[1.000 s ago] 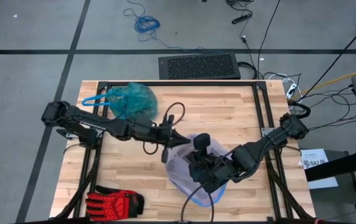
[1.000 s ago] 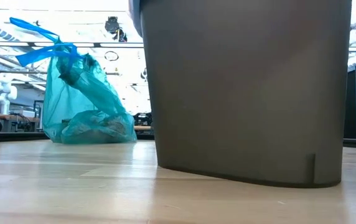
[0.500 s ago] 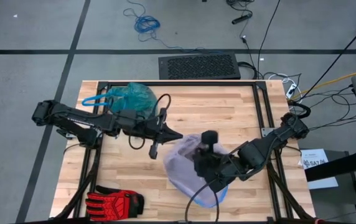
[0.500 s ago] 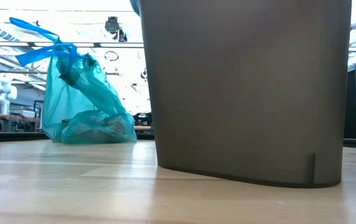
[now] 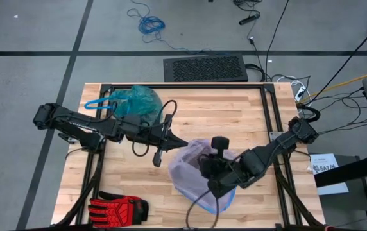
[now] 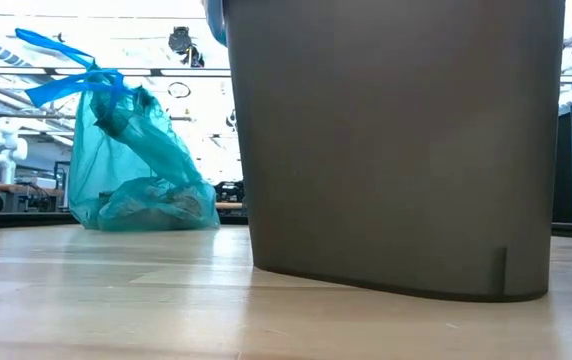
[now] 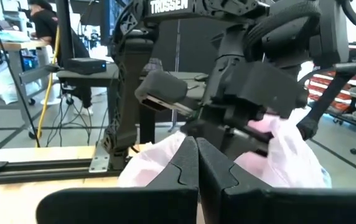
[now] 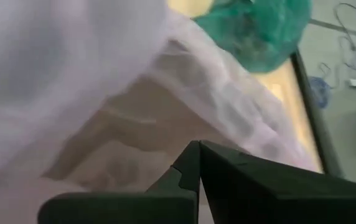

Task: Place trash/remove bag and relplace
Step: Insert the trash bag into the trash bin

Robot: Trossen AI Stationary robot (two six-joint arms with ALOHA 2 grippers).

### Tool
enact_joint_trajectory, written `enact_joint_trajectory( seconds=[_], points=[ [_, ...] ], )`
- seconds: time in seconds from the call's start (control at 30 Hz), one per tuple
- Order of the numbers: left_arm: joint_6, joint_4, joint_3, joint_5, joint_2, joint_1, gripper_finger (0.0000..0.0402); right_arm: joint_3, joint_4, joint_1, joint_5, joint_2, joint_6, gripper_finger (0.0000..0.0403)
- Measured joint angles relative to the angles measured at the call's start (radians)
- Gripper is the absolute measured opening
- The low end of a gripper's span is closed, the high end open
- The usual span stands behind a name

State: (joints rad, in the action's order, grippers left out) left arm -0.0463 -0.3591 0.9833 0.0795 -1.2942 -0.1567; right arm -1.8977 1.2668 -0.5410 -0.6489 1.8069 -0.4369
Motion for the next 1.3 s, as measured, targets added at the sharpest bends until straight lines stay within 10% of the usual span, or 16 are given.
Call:
enact_joint_trajectory(
  seconds=[1.3],
  points=[
    [-0.025, -0.096, -0.129, -0.114, 0.000, -0.029, 0.0000, -0.001, 0.009, -0.044, -0.282, 0.025, -0.162, 0.0000]
  ],
)
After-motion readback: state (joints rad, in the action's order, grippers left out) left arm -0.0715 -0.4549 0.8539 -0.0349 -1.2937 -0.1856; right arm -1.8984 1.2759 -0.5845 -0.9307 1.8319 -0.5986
